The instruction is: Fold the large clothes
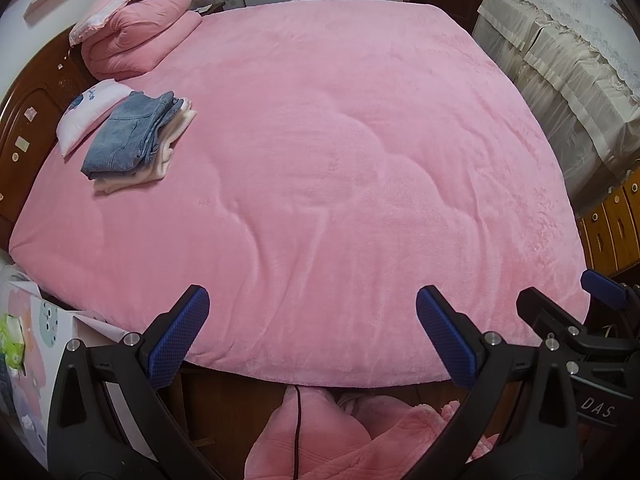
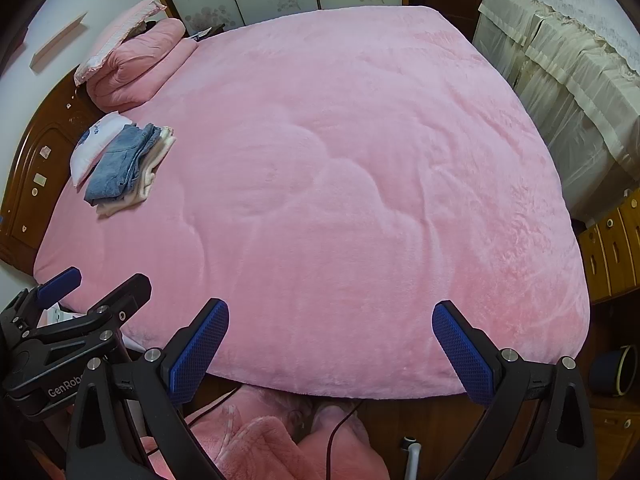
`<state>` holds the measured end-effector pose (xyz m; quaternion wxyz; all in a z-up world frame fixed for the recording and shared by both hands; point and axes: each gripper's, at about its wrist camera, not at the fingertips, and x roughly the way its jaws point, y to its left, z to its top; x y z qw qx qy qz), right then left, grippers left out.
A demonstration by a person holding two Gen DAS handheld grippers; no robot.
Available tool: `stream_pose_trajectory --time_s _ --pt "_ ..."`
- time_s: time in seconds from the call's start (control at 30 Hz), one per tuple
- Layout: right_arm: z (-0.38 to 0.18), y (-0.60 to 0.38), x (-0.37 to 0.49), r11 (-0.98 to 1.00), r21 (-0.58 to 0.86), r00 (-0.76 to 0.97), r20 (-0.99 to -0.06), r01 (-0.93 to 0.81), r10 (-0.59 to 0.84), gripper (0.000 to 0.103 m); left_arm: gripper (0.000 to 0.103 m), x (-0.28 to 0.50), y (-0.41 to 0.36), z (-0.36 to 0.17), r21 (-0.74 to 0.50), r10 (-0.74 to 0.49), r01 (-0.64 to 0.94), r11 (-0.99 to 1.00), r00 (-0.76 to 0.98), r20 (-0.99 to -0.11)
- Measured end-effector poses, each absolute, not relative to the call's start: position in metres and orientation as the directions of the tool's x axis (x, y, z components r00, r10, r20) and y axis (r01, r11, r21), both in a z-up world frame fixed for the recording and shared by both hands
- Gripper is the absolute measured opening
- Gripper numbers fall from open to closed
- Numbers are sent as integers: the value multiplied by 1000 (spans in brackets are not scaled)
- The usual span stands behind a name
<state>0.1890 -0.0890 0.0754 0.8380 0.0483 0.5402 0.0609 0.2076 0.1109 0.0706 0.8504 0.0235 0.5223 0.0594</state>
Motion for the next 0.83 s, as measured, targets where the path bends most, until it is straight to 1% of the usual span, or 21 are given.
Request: stream_pose_trajectory --time_s 0.83 --pt "73 -124 195 984 175 395 -902 -34 174 103 103 214 93 68 141 131 -11 990 453 -882"
